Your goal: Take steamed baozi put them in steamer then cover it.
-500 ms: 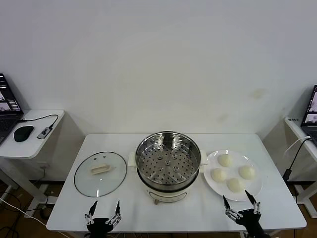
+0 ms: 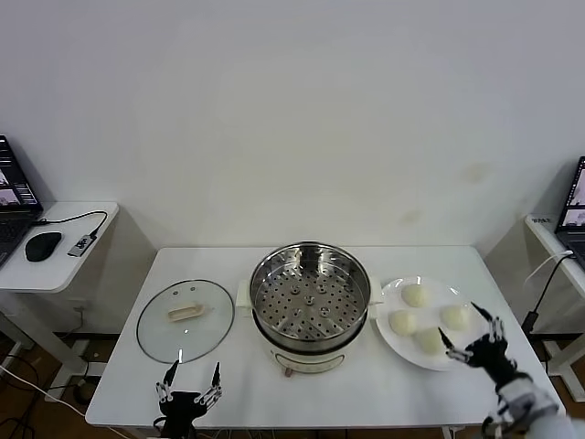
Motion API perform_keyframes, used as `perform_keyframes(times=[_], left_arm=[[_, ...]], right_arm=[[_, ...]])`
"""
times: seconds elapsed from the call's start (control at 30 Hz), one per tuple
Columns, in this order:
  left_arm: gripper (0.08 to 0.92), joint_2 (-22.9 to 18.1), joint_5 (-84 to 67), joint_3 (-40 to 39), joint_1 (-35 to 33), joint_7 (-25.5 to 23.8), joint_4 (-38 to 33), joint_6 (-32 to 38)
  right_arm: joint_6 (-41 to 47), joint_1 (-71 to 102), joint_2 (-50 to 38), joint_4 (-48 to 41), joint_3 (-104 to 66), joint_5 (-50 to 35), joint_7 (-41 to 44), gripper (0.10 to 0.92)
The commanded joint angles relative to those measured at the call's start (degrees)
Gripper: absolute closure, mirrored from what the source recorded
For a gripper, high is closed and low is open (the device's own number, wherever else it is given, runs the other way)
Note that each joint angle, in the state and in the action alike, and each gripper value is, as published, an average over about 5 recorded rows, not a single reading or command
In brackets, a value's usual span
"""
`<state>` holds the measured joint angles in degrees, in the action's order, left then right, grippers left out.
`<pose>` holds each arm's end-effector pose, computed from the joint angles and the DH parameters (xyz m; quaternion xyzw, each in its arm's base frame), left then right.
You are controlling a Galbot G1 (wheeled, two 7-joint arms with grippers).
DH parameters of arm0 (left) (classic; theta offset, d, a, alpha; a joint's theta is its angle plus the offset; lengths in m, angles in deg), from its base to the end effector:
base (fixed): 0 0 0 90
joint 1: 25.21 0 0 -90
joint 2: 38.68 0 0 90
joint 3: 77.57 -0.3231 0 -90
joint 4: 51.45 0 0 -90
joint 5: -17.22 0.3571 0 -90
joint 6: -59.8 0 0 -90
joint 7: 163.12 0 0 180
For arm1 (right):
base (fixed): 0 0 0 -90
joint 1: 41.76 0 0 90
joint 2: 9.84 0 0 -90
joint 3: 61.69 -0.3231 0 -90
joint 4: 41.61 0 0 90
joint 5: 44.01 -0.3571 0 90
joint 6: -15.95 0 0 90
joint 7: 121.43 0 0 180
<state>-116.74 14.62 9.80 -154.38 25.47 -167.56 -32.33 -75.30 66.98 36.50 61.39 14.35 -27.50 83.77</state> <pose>0.1439 0.0199 -0.3305 0.0024 -0.9893 -0.0642 0.1311 0.2820 -0.2283 -0.2199 0.1854 -0.8373 0.5036 0.1051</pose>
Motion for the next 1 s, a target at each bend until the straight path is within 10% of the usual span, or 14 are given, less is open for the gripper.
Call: perform_keyframes(times=[0.03, 0.57, 1.0], left_arm=[[0.177, 0.21, 1.03, 0.09, 1.45, -0.04, 0.45, -1.07], [0.177, 0.83, 0.98, 1.84, 2.6, 0.67, 0.31, -1.62], [0.177, 1.45, 0.83, 3.2, 3.02, 0.73, 0.26, -2.23]], right_arm=[[2.62, -12.5, -11.98, -6.52, 2.02, 7.46, 10.42, 0.203], [0.19, -62.29, -18.48, -30.27, 57.07, 2.17, 38.88, 0.203], [0.03, -73.18, -4.98, -45.29, 72.5, 0.4, 41.08, 0.203]])
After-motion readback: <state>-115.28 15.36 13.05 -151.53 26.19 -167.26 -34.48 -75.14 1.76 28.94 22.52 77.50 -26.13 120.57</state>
